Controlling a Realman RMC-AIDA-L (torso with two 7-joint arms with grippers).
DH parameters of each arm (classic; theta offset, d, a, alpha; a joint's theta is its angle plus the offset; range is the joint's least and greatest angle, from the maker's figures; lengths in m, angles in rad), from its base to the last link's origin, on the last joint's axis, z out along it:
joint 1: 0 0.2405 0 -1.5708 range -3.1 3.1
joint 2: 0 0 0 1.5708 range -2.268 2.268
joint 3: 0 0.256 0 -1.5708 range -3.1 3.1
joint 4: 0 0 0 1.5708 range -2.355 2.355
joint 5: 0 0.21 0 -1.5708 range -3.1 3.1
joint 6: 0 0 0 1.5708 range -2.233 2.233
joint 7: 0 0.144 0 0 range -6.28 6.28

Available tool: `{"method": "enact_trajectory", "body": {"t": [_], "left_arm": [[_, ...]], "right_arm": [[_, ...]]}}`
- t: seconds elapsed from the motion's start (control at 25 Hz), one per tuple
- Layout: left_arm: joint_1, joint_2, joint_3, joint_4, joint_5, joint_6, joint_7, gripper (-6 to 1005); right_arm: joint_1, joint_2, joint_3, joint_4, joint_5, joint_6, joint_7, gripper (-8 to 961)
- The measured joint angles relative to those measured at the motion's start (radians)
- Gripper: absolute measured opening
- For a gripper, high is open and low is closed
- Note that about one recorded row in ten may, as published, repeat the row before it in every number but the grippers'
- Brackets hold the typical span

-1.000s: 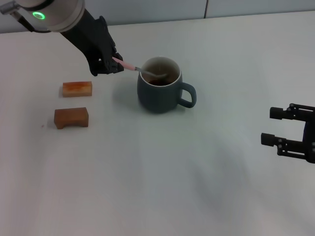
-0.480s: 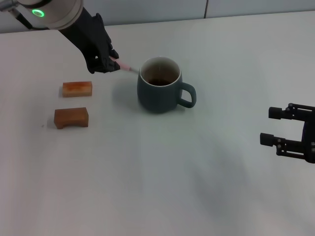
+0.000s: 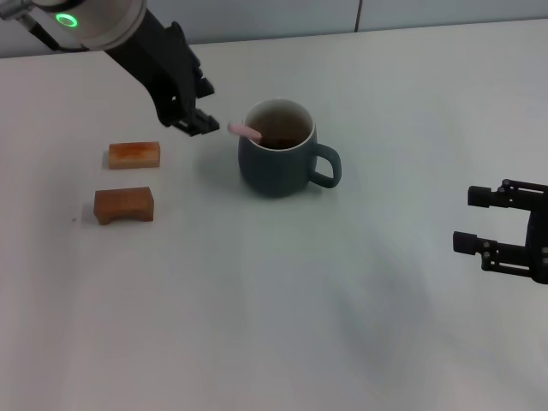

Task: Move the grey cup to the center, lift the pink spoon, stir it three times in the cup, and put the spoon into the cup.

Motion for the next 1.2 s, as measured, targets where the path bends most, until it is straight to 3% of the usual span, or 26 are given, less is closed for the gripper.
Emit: {"method": "enact_trajectory", "body": {"t": [0.12, 0.32, 0.36, 0.4, 0.48, 0.52, 0.56, 0.6, 0.76, 0.88, 1.04, 1.12, 1.16, 1.2], "left_arm": [[0.028, 0.003, -0.06, 0.049, -0.074, 0.004, 0.013, 416], [0.128, 0.011, -0.239, 0.148, -0.288, 0.013, 0.058, 469], [0.173, 0.019, -0.335, 0.147, -0.382, 0.029, 0.086, 480], [0.173, 0.019, -0.335, 0.147, -0.382, 0.029, 0.086, 491], [0.231, 0.037, -0.43, 0.125, -0.496, 0.062, 0.12, 514], [0.249, 0.043, -0.446, 0.118, -0.529, 0.069, 0.129, 636], [0.314, 0.061, -0.479, 0.096, -0.617, 0.078, 0.158, 757], [0.314, 0.061, -0.479, 0.096, -0.617, 0.078, 0.158, 771], [0.468, 0.083, -0.484, 0.029, -0.749, 0.076, 0.253, 829], [0.508, 0.079, -0.484, -0.019, -0.755, 0.077, 0.306, 828], [0.55, 0.069, -0.487, -0.177, -0.755, 0.078, 0.418, 827], [0.55, 0.069, -0.487, -0.177, -0.755, 0.078, 0.418, 826], [0.562, 0.062, -0.488, -0.295, -0.752, 0.077, 0.504, 826], [0.562, 0.062, -0.488, -0.295, -0.752, 0.077, 0.504, 825]], "right_arm": [[-0.001, 0.0, 0.0, -0.003, 0.0, -0.001, 0.0, 684], [-0.004, 0.0, 0.006, -0.005, 0.006, -0.005, 0.0, 688], [-0.004, 0.0, 0.008, -0.006, 0.007, -0.008, 0.003, 689], [-0.004, 0.0, 0.008, -0.006, 0.007, -0.008, 0.003, 690], [-0.003, 0.0, 0.009, -0.011, 0.007, -0.01, 0.01, 691], [-0.002, 0.0, 0.009, -0.015, 0.007, -0.011, 0.013, 692], [-0.002, 0.0, 0.01, -0.024, 0.008, -0.012, 0.02, 693], [-0.002, 0.0, 0.01, -0.024, 0.008, -0.012, 0.02, 694], [0.003, 0.001, 0.01, -0.041, 0.047, -0.014, 0.029, 697], [0.006, 0.0, 0.009, -0.042, 0.077, -0.014, 0.029, 699], [0.025, 0.0, 0.002, -0.041, 0.102, -0.014, 0.028, 702], [0.038, 0.002, 0.001, -0.034, 0.103, -0.019, 0.028, 704], [0.054, 0.004, -0.011, -0.018, 0.103, -0.022, 0.028, 705], [0.054, 0.004, -0.011, -0.018, 0.103, -0.022, 0.028, 705]]}}
